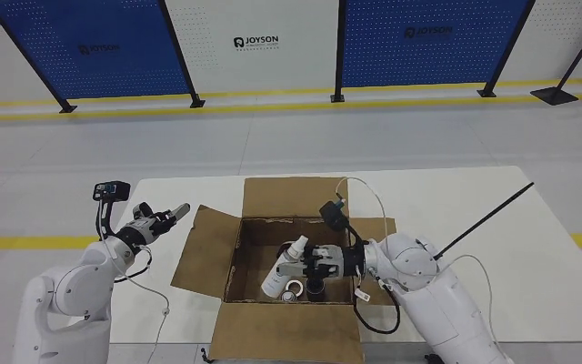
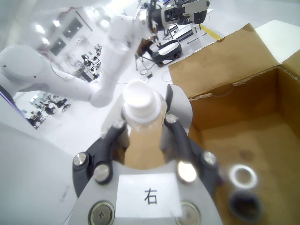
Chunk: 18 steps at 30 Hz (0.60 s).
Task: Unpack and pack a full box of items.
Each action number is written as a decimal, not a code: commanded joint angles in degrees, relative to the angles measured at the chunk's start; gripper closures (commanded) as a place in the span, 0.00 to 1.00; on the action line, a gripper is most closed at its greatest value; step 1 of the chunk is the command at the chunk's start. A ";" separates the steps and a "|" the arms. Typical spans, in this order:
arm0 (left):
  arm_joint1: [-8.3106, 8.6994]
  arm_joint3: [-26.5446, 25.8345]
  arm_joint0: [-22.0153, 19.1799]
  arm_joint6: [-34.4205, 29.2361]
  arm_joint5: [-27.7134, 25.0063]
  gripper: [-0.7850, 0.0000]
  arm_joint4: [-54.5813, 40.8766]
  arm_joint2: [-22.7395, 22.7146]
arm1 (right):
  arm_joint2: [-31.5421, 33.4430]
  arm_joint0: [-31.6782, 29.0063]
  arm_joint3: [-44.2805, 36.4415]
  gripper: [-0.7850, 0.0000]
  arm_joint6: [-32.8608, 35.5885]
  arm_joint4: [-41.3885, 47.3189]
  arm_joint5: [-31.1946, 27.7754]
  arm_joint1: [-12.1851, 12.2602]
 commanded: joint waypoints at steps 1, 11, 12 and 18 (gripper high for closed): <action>0.00 0.00 0.00 0.00 0.00 0.00 0.00 0.00 | 0.19 0.23 0.83 1.00 -0.72 -0.12 -0.68 0.30; 0.00 0.00 0.00 0.00 0.00 0.00 0.00 0.00 | 12.16 -4.32 -8.82 1.00 -23.82 -28.56 11.76 2.23; 0.00 0.00 0.00 0.00 0.00 0.00 0.00 0.00 | 13.05 -5.27 -11.02 1.00 -25.10 -33.25 15.09 2.47; 0.00 0.00 0.00 0.00 0.00 0.00 0.00 0.00 | 13.63 -8.54 -15.64 1.00 -29.10 -37.66 19.55 2.65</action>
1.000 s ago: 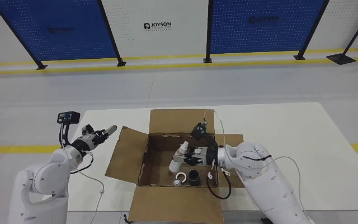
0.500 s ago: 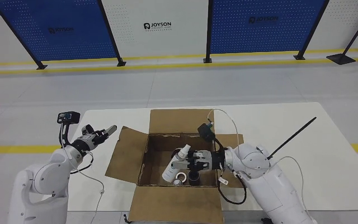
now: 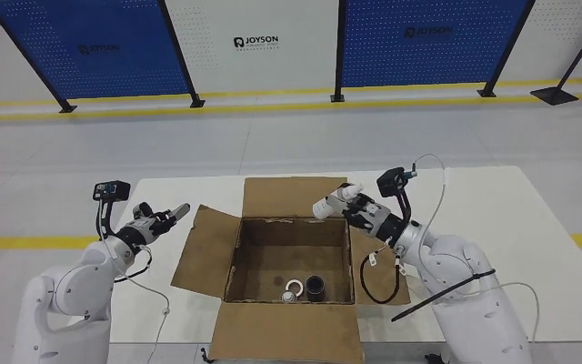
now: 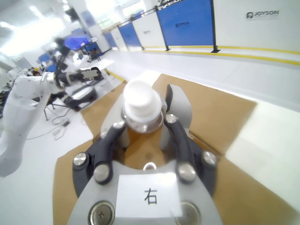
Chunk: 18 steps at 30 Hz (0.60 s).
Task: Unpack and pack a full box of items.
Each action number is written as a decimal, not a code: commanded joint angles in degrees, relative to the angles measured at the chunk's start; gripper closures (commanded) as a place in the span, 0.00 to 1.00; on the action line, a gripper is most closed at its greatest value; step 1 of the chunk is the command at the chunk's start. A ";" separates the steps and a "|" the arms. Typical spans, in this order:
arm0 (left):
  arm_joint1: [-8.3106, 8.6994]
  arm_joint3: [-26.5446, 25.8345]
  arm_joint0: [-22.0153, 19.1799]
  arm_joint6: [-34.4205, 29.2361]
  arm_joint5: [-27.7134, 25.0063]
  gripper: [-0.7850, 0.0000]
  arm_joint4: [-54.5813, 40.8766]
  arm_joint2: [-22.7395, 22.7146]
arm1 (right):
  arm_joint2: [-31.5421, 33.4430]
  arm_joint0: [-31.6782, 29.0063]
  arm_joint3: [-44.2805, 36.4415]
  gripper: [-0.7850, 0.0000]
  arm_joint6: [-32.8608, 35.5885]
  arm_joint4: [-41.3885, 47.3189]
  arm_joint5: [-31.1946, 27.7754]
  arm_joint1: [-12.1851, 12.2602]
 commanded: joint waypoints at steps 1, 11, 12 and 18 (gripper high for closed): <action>0.00 0.00 0.00 0.00 0.00 0.00 0.00 0.00 | -0.02 0.13 0.18 1.00 0.16 0.29 -0.18 -0.01; 0.00 0.00 0.00 0.00 0.00 0.00 0.00 0.00 | -0.77 0.11 1.03 1.00 -3.17 -2.18 1.08 -0.06; 0.00 0.00 0.00 0.00 0.00 0.00 0.00 0.00 | -0.23 0.59 1.18 1.00 -4.58 -4.89 2.35 0.02; 0.00 0.00 0.00 0.00 0.00 0.00 0.00 0.00 | 5.17 1.03 -0.20 1.00 -11.72 -21.24 8.92 1.03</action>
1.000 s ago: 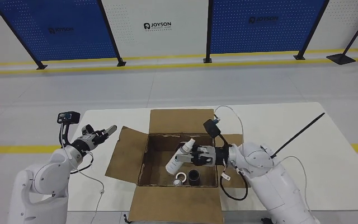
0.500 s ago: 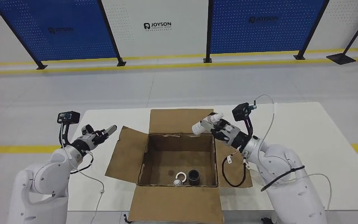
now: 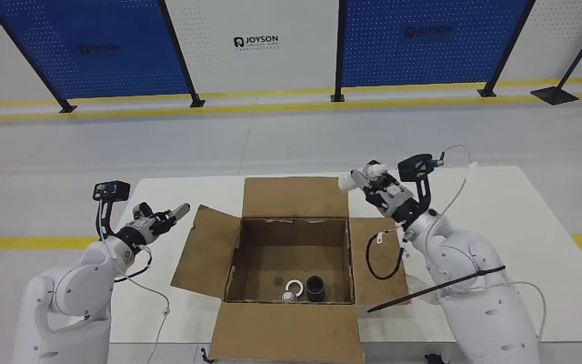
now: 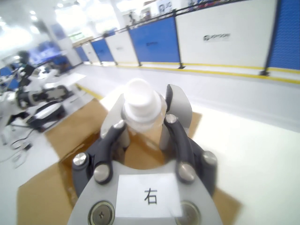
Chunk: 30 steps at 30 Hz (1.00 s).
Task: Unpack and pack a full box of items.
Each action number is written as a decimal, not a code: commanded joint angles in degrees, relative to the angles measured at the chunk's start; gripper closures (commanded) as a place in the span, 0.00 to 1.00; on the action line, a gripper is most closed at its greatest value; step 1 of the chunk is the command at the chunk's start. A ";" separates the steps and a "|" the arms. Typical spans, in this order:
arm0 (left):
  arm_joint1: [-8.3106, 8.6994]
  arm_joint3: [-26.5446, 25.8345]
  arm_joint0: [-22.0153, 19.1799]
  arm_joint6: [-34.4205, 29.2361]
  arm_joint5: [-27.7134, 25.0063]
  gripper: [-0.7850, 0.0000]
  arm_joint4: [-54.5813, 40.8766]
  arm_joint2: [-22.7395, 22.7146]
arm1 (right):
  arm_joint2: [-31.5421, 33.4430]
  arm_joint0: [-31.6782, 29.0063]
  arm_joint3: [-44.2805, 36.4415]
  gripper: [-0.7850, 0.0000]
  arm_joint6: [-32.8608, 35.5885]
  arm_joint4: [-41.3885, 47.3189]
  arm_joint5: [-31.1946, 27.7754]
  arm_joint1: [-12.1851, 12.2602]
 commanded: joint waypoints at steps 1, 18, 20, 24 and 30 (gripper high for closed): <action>0.00 0.00 0.00 0.00 0.00 0.00 0.00 0.00 | 2.44 -0.49 -0.59 1.00 -0.48 -7.18 2.53 0.52; 0.00 0.00 0.00 0.00 0.00 0.00 0.00 0.00 | 11.82 -15.16 1.13 1.00 10.22 -22.66 15.38 2.38; 0.00 0.00 0.00 0.00 0.00 0.00 0.00 0.00 | 11.19 -15.00 3.34 1.00 10.43 -21.29 15.16 2.27; 0.00 0.00 0.00 0.00 0.00 0.00 0.00 0.00 | 9.76 -14.09 6.77 1.00 10.93 -20.33 14.54 2.12; 0.00 0.00 0.00 0.00 0.00 0.00 0.00 0.00 | 7.72 -12.83 10.89 1.00 10.93 -19.10 14.22 1.85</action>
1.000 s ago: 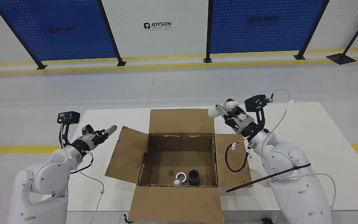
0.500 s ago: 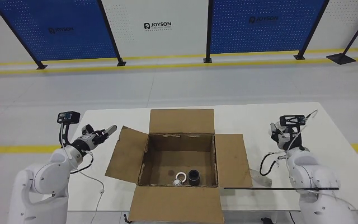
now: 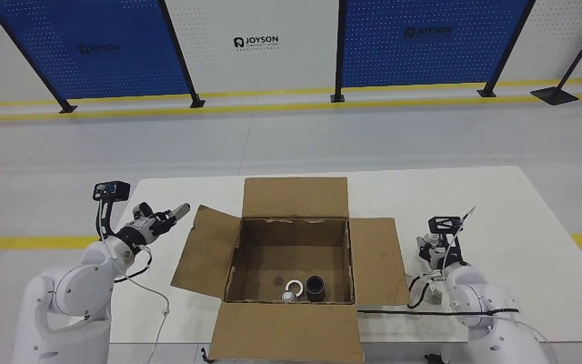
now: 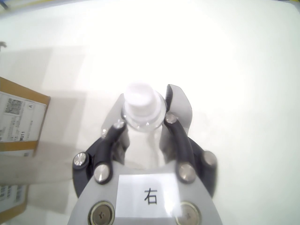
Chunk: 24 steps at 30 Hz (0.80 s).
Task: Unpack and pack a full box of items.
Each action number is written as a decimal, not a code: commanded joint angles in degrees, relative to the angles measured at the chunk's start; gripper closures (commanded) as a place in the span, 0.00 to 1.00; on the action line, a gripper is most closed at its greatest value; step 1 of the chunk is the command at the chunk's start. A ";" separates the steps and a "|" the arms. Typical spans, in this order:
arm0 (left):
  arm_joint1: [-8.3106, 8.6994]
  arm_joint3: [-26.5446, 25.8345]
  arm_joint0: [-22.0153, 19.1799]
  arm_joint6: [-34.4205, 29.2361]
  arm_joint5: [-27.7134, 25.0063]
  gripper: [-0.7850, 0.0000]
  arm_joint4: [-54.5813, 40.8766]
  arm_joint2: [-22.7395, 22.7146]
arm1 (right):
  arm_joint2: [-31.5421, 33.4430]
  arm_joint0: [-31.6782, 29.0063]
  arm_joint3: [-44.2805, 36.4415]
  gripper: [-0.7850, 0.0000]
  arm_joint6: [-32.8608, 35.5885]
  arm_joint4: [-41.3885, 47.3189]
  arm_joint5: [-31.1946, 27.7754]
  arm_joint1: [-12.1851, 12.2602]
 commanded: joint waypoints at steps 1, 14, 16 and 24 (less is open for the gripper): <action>0.00 0.00 0.00 0.00 0.00 0.00 0.00 0.00 | -0.56 0.30 1.12 1.00 -0.25 0.55 -0.07 -0.09; 0.00 0.00 0.00 0.00 0.00 0.00 0.00 0.00 | -1.88 1.34 4.29 0.68 -0.81 1.85 -0.30 -0.18; 0.00 0.00 0.00 0.00 0.00 0.00 0.00 0.00 | -1.90 1.48 4.36 0.48 -0.72 1.92 -0.31 -0.15; 0.00 0.00 0.00 0.00 0.00 0.00 0.00 0.00 | -1.33 1.72 2.36 0.00 0.45 2.14 -0.29 0.08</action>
